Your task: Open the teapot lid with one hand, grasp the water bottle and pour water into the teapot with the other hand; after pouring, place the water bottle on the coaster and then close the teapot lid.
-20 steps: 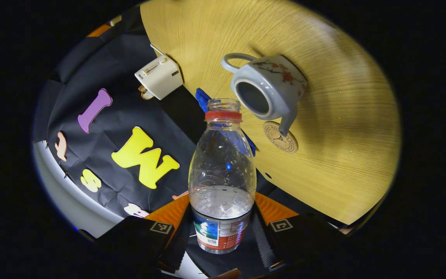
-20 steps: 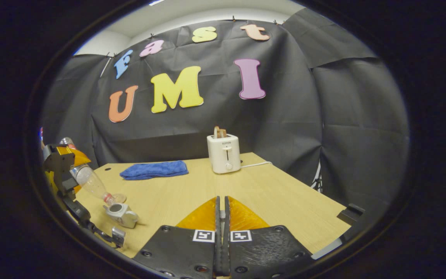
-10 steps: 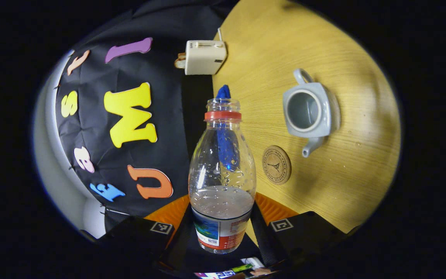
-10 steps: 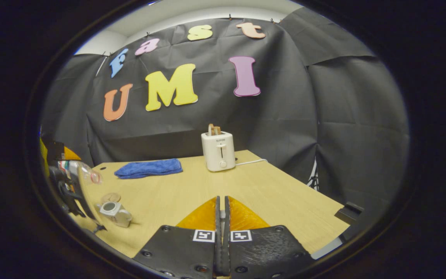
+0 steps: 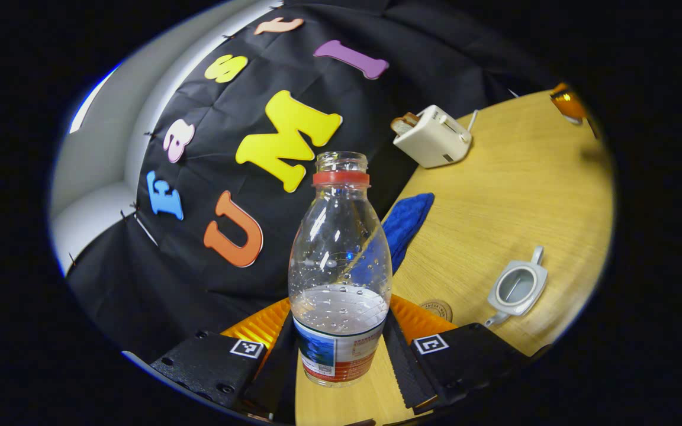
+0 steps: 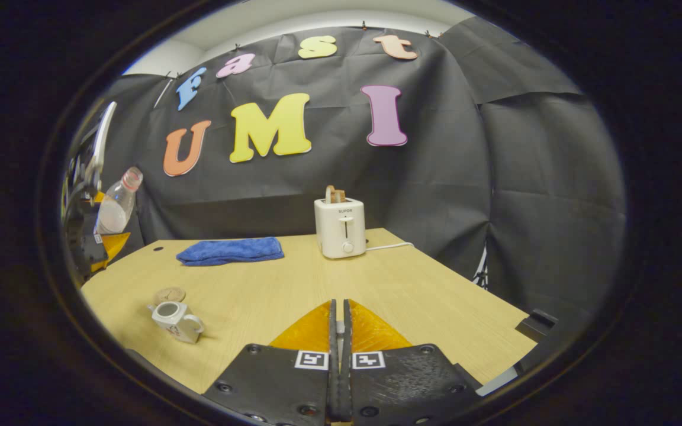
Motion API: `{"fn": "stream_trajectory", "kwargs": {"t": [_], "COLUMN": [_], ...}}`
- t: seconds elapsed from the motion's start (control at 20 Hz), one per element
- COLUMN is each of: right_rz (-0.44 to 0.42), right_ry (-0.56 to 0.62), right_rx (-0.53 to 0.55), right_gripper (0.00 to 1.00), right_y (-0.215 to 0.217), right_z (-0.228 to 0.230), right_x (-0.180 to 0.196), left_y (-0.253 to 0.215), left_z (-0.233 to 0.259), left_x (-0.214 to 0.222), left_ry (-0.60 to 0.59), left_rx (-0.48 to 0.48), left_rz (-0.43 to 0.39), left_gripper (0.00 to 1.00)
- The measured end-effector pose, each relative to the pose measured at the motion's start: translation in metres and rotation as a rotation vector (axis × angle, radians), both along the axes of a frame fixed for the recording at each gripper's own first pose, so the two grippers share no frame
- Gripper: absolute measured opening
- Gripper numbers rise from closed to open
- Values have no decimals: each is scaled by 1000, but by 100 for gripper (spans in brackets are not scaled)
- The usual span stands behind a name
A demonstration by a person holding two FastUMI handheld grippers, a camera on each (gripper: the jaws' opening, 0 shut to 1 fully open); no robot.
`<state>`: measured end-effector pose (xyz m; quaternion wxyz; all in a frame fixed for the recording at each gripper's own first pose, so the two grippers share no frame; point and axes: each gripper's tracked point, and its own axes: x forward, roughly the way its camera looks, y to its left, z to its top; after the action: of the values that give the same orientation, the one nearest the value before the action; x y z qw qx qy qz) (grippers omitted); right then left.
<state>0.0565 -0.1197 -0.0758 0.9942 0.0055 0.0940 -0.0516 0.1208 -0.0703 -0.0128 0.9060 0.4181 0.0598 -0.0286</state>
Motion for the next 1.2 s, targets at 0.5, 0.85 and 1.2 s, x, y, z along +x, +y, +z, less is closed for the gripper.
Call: {"fn": "stream_trajectory", "kwargs": {"t": [0.5, 0.85, 1.2], "right_rz": [8, -2, 12], "right_ry": [13, 27, 41], "right_rx": [-20, -1, 0], "right_gripper": [0, 0, 0], "right_y": [4, 0, 6], "right_z": [-7, -14, -22], "right_x": [3, 7, 10], "left_y": [2, -5, -2], "left_z": [-26, -51, -69], "left_x": [38, 54, 80], "left_ry": [12, 31, 47], "left_rx": [-729, -912, -983], "left_rz": [-28, -71, -46], "left_gripper": [79, 80, 81]}}
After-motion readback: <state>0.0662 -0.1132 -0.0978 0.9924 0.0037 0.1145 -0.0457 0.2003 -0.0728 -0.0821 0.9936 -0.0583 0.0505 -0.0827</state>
